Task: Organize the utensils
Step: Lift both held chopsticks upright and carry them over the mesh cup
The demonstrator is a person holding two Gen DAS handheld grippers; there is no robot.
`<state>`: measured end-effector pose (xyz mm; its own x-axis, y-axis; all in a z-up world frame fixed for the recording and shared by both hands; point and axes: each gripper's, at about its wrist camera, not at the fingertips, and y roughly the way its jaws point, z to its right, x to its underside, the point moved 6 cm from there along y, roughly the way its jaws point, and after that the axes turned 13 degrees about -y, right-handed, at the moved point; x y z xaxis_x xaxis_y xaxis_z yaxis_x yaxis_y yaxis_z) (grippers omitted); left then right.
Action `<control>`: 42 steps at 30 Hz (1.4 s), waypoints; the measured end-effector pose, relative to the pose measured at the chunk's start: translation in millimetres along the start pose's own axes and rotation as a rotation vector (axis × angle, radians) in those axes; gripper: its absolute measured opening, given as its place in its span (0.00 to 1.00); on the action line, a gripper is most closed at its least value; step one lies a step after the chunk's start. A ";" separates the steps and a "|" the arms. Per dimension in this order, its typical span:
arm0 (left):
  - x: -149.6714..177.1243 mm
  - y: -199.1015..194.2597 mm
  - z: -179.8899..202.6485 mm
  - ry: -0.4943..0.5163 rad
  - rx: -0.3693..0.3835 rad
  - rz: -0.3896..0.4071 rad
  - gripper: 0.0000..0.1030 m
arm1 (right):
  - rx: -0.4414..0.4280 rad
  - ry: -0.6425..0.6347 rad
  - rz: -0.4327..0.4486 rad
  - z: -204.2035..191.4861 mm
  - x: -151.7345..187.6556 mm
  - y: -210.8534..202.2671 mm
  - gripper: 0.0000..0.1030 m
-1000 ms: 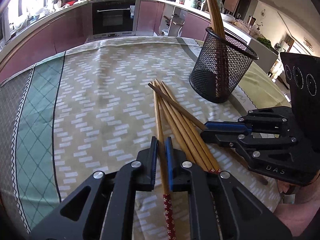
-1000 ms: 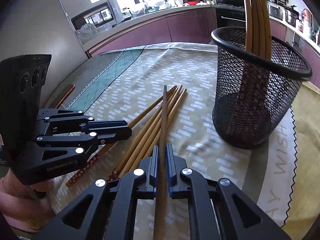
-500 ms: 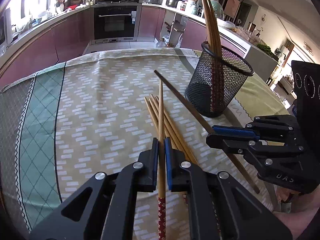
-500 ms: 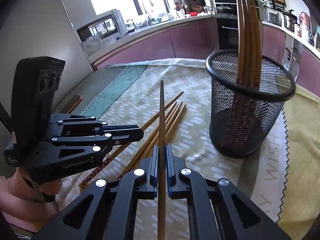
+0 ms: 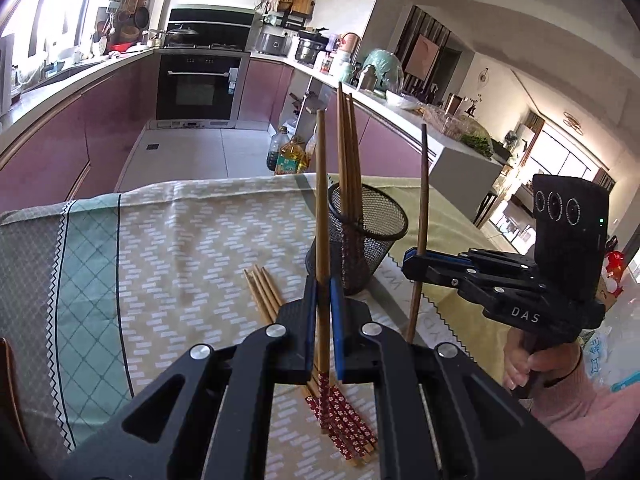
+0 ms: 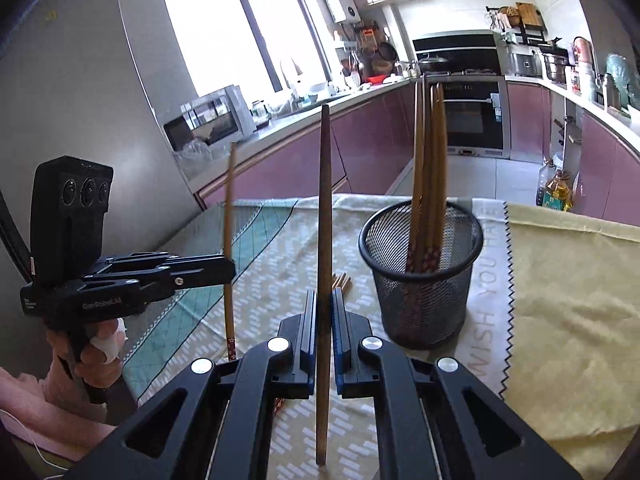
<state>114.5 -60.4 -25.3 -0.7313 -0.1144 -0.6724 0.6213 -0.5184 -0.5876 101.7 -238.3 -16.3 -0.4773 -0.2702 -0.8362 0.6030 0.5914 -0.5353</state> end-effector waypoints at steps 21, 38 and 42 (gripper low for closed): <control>-53.3 -18.9 40.3 0.017 0.090 0.134 0.07 | 0.072 -0.033 0.135 24.4 -49.2 -48.1 0.06; -103.1 -9.2 75.5 0.084 0.088 0.206 0.07 | 0.126 -0.036 0.218 59.8 -96.0 -65.3 0.06; -99.3 9.2 75.5 0.103 0.046 0.175 0.07 | 0.122 -0.022 0.177 64.0 -88.4 -47.3 0.06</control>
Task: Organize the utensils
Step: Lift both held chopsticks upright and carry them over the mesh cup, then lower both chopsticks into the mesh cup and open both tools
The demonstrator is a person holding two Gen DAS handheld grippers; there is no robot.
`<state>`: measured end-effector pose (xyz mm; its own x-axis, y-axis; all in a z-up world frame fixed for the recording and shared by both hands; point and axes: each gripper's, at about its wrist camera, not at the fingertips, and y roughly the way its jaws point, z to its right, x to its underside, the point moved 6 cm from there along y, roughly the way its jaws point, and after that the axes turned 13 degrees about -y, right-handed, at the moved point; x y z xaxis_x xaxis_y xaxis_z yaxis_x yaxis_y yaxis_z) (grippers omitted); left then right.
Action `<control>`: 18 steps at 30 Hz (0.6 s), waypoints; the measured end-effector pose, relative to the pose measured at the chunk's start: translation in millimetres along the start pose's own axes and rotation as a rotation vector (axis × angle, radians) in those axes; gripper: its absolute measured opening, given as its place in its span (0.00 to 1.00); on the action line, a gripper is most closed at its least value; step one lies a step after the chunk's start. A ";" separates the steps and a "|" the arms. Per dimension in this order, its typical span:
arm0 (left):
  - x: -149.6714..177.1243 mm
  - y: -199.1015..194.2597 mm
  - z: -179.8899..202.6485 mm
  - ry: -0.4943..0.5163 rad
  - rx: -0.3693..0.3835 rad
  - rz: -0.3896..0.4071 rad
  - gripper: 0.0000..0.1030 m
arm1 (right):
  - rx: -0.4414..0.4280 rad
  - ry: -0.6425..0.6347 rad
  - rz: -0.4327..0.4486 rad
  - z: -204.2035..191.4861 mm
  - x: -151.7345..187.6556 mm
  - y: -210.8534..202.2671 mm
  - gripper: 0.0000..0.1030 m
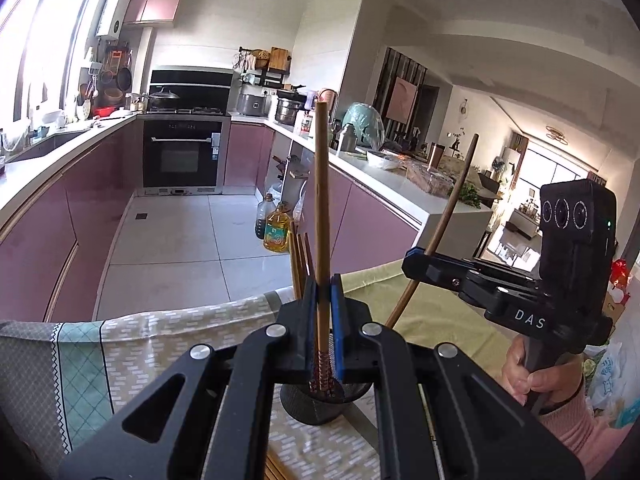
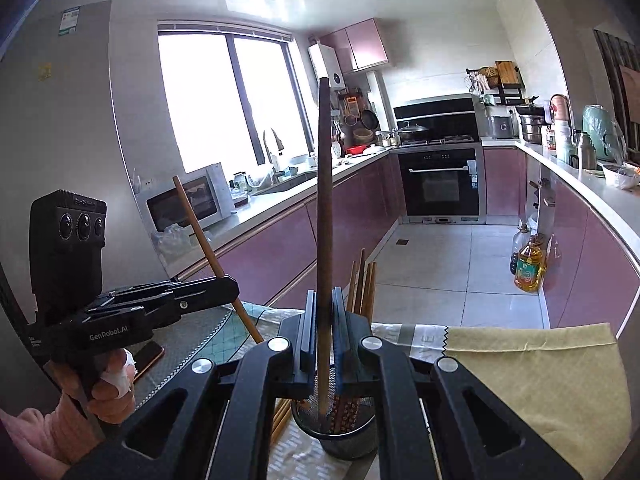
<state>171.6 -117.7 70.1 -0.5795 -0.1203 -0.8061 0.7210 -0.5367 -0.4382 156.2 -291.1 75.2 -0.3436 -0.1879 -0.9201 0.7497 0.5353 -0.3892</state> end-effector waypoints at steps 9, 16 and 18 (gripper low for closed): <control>29.7 32.0 -12.3 0.054 -0.052 -0.136 0.07 | -0.027 0.031 -0.159 5.4 36.4 38.2 0.06; 44.0 59.7 -22.5 0.066 -0.081 -0.223 0.07 | -0.019 0.059 -0.242 13.9 52.6 59.2 0.07; 44.8 66.1 -26.5 0.047 -0.079 -0.239 0.07 | -0.014 0.061 -0.248 15.5 53.8 62.2 0.08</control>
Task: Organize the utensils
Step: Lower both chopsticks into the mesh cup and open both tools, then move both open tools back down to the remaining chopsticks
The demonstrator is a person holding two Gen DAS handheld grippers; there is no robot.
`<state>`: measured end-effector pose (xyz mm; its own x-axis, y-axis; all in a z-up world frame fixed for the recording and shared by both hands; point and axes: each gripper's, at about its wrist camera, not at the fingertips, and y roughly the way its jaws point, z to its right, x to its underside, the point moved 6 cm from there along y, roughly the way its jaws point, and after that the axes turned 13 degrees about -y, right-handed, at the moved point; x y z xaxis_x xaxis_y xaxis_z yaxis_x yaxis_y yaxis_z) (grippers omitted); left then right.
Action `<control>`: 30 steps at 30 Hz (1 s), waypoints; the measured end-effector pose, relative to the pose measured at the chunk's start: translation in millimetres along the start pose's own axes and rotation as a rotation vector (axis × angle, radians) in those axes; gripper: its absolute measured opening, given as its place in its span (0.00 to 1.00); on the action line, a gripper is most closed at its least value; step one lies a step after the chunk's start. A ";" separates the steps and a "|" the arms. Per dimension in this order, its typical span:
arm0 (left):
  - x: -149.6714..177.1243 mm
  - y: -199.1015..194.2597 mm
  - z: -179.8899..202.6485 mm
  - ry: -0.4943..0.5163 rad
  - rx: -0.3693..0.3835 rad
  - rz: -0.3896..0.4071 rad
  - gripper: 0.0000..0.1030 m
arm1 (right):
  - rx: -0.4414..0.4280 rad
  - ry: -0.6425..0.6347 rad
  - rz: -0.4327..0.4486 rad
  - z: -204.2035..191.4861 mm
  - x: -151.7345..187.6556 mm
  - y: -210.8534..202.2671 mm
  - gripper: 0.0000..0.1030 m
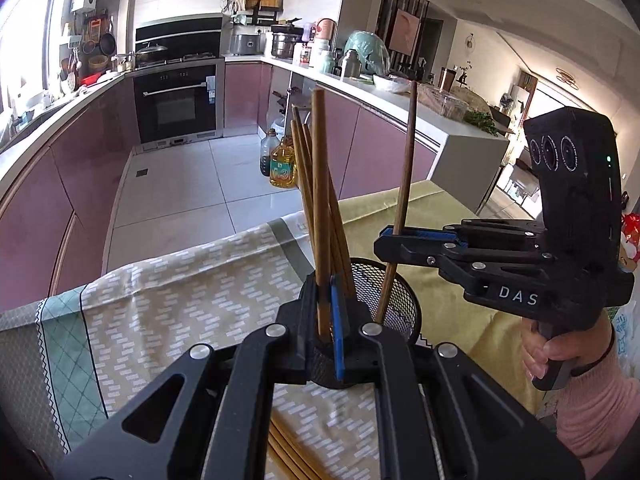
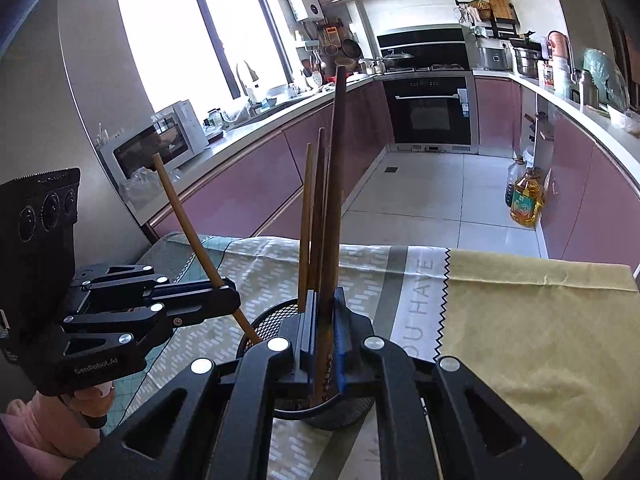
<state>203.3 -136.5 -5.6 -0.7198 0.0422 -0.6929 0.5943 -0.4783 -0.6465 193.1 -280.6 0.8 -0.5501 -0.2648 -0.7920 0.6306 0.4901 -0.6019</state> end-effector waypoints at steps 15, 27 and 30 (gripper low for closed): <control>-5.4 10.2 -12.5 -0.076 -0.016 0.018 0.13 | 0.015 0.015 0.026 3.0 -3.1 1.0 0.21; 20.5 -45.4 -24.4 -0.077 -0.082 0.177 0.45 | -0.043 -0.052 0.088 -36.3 14.6 -27.3 0.54; 32.3 -61.0 -28.4 -0.072 -0.124 0.217 0.66 | -0.062 -0.075 0.096 -51.4 22.8 -32.3 0.62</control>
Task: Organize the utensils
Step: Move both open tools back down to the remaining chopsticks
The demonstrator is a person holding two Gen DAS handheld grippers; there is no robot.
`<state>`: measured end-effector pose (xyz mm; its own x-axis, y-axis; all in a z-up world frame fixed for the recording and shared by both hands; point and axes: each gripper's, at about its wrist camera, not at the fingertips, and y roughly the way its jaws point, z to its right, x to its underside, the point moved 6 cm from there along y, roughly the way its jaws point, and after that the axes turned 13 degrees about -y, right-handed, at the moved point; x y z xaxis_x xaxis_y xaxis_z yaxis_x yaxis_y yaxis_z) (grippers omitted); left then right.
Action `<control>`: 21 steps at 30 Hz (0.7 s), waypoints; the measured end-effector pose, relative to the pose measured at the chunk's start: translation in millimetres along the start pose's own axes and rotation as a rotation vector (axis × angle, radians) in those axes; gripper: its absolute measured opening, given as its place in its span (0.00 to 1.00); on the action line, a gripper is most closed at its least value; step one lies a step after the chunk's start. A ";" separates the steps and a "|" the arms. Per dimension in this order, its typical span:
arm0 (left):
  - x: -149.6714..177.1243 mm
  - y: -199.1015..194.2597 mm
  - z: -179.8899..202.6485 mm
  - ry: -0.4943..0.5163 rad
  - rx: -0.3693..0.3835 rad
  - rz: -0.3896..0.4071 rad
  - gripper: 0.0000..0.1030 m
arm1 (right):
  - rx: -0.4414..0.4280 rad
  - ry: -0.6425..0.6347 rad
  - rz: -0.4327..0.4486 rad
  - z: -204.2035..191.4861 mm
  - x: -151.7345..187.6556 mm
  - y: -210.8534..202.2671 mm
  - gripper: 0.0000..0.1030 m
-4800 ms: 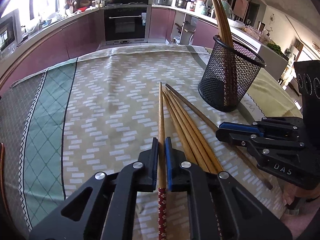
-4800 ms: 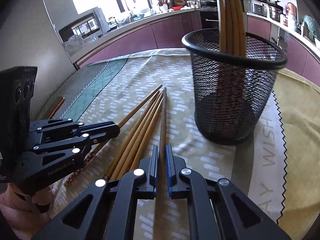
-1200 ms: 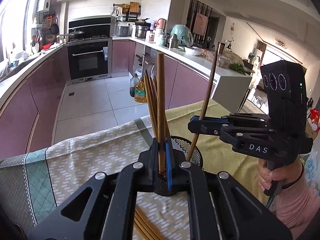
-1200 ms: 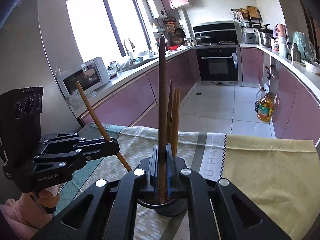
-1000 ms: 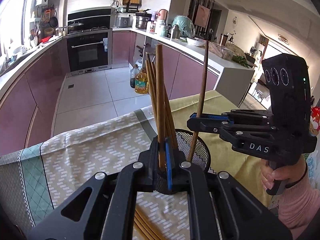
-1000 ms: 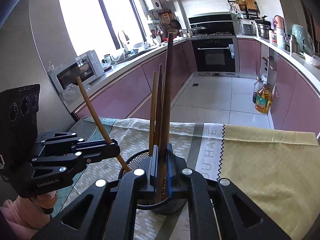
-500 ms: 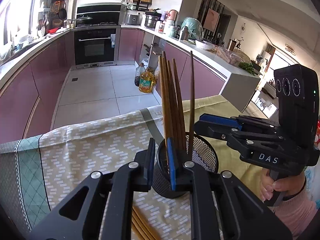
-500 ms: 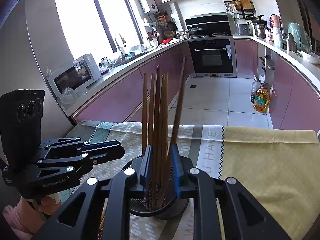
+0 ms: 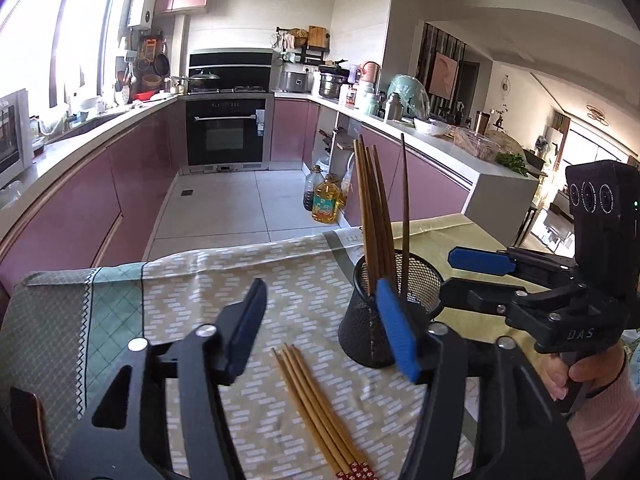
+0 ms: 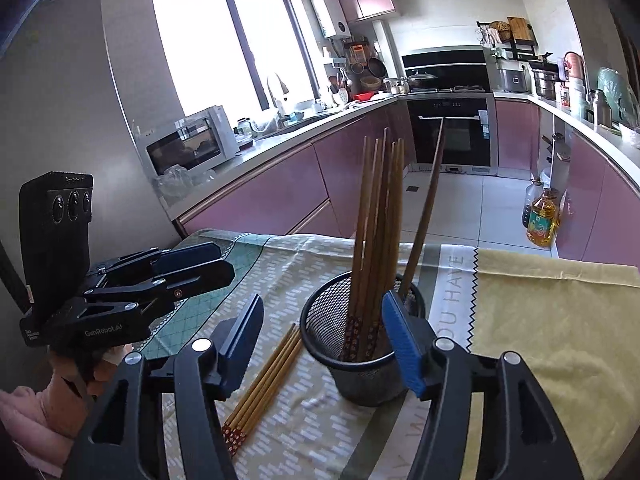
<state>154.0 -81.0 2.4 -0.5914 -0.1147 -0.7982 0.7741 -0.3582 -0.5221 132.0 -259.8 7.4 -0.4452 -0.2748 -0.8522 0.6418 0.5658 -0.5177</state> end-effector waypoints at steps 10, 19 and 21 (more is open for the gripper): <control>56.9 -14.3 -36.3 -0.008 -0.119 -0.057 0.73 | -0.094 -0.016 -0.113 -50.0 55.7 25.5 0.70; 90.9 -10.3 -59.2 -0.052 -0.151 -0.127 0.73 | -0.077 0.005 -0.185 -62.4 81.0 43.9 0.70; 96.7 -8.1 -60.4 -0.052 -0.165 -0.141 0.73 | -0.063 -0.001 -0.202 -64.6 86.0 47.2 0.70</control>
<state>104.3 -33.3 -88.7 -0.7038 -0.1235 -0.6996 0.7070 -0.2184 -0.6726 83.7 -206.5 -85.4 -0.5602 -0.3885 -0.7316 0.4993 0.5464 -0.6724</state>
